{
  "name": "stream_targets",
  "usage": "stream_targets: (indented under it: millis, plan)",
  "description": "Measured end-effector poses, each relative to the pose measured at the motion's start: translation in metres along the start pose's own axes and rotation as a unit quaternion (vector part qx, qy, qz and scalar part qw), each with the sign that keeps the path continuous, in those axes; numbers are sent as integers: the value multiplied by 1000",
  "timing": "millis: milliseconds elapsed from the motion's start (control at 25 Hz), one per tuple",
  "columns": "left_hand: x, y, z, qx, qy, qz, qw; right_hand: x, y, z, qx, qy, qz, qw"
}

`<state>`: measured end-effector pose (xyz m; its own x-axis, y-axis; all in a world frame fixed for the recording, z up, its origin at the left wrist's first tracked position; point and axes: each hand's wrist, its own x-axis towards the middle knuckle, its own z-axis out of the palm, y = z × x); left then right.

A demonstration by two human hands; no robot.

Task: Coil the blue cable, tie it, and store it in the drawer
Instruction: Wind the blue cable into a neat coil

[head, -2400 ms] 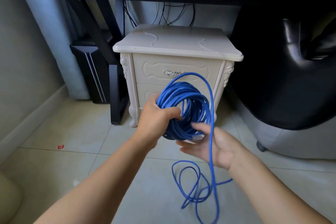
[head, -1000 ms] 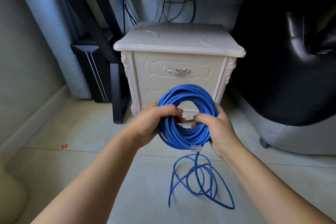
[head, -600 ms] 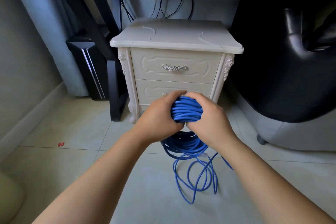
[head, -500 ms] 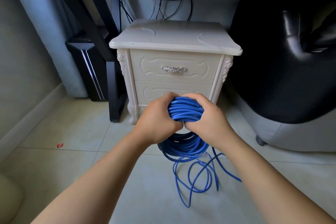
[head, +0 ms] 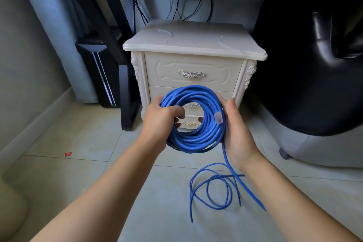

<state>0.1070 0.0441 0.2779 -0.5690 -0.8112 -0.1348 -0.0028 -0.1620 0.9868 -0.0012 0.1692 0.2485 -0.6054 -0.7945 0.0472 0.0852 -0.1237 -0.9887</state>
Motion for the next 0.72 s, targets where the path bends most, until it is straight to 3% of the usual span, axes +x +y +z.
stream_targets:
  millis: [200, 360, 480, 560, 720]
  plan:
    - [-9, -7, 13, -109, 86, -40, 989, -5, 10, 20, 35, 99, 2, 994]
    - [-18, -19, 23, -139, 82, -31, 986, -4, 12, 26, 46, 169, 28, 984]
    - [-12, -27, 19, -63, 21, -37, 997, 2, 6, 16, 30, 217, 62, 974]
    - [-7, -25, 13, 9, -59, -46, 997, 7, -1, 7, 4, 230, 50, 972]
    - [0, -13, -3, 62, -195, -5, 979, 9, -12, -6, -128, 185, -20, 974]
